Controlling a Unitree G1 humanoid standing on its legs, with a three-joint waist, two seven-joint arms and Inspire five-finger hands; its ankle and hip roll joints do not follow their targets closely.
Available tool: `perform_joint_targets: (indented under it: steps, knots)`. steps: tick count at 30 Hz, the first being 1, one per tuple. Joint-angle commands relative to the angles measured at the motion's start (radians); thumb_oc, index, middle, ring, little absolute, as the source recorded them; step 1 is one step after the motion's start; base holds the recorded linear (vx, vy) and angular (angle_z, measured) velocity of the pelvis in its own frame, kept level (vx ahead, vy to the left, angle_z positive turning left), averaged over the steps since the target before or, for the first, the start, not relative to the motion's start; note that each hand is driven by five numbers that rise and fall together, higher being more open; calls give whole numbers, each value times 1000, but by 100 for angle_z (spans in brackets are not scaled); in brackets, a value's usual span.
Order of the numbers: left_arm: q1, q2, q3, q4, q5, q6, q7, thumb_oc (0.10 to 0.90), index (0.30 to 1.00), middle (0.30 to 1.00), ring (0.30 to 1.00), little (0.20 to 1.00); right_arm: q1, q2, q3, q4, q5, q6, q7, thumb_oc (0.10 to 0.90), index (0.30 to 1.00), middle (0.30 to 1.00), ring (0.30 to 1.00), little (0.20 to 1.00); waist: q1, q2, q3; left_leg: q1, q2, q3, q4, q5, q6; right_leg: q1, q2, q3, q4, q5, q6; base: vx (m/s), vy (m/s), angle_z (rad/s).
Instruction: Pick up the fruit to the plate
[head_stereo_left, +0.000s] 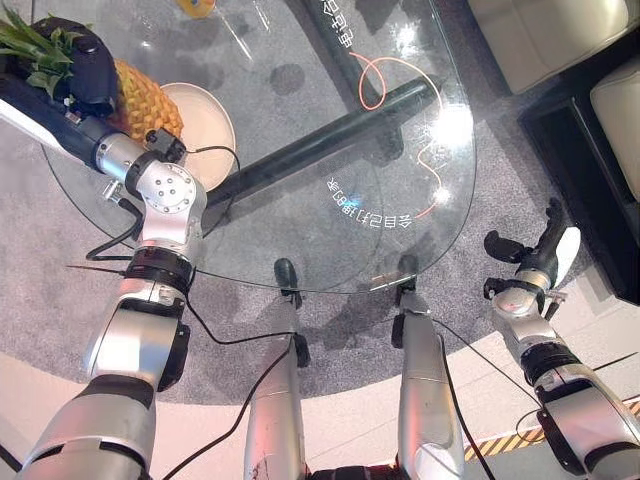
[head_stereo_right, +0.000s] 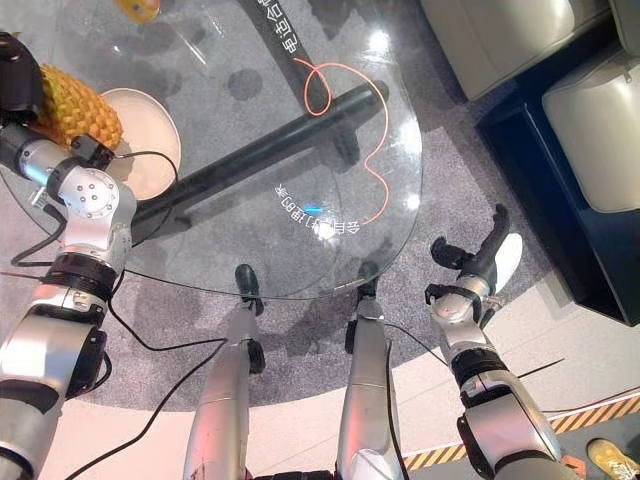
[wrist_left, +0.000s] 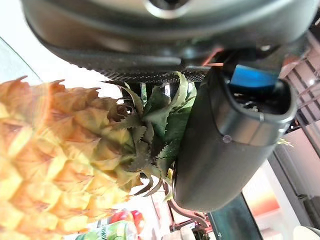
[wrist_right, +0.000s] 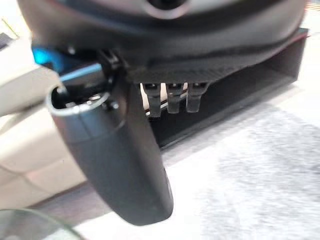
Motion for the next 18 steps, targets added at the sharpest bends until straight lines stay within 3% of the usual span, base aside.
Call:
perform_joint_targets:
  steps: [1, 9, 18]
  knots:
    - [-156, 151, 2, 36, 67, -50, 8, 100, 300, 300, 300, 200, -12, -3, -45, 52, 3, -36, 26, 800, 900, 900, 900, 900, 22, -52, -23, -10, -22, 15, 153, -156, -16, 41, 67, -61, -90, 19, -53, 0, 0, 0]
    - [-188, 168, -18, 122, 53, -18, -29, 100, 300, 300, 300, 200, -20, 2, -33, 180, -16, 23, 105, 800, 900, 900, 900, 900, 16, -65, -23, -46, -16, 13, 191, -167, -13, 14, 72, -52, -79, 20, -57, 11, 23, 0]
    - [-199, 177, -34, 160, 56, -18, -41, 100, 300, 300, 300, 200, -3, 14, -27, 206, -39, 28, 137, 800, 900, 900, 900, 900, 9, -86, -23, -79, -11, 7, 216, -177, -8, -15, 82, -42, -75, 27, -54, 5, 7, -1]
